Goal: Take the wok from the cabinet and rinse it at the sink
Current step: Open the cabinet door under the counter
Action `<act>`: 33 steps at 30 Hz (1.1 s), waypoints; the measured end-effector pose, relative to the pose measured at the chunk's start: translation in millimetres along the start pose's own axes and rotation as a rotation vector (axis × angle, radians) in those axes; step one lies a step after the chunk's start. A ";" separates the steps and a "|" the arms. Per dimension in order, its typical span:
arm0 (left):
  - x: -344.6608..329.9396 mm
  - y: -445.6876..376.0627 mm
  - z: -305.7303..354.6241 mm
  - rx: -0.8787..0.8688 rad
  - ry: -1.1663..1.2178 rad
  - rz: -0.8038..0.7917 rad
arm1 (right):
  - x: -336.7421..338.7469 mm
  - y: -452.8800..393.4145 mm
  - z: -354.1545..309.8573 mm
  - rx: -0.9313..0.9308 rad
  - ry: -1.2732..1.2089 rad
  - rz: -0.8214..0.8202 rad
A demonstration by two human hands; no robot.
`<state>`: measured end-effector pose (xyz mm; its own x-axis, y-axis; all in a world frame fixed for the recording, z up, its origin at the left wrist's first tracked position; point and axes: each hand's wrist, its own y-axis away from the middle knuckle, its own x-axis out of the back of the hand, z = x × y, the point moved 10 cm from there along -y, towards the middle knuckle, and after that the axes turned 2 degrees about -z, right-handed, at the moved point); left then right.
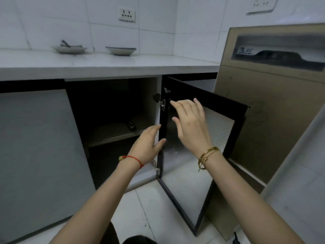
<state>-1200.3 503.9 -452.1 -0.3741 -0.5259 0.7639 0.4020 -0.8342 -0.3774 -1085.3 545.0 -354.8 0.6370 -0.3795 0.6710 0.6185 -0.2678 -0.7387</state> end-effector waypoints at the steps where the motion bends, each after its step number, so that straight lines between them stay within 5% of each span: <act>1: 12.1 3.3 -14.5 0.034 -0.019 0.031 | -14.5 -4.5 -10.0 0.003 -0.061 -0.022; 7: 58.9 13.4 -111.3 0.268 0.073 0.127 | -120.2 -31.1 -44.8 -0.111 -0.346 -0.265; 20: 46.7 -63.7 -250.3 0.494 0.231 0.113 | -307.1 -108.3 -62.4 -0.215 -0.425 -0.571; 33: -28.9 -154.2 -333.3 0.761 0.960 0.144 | -438.2 -129.9 -72.7 -0.442 -0.746 -0.831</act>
<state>-1530.0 592.4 -590.5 -0.6191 -0.7818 -0.0748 0.7544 -0.6185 0.2198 -1478.2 681.6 -557.5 0.3179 0.6207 0.7167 0.8484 -0.5236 0.0772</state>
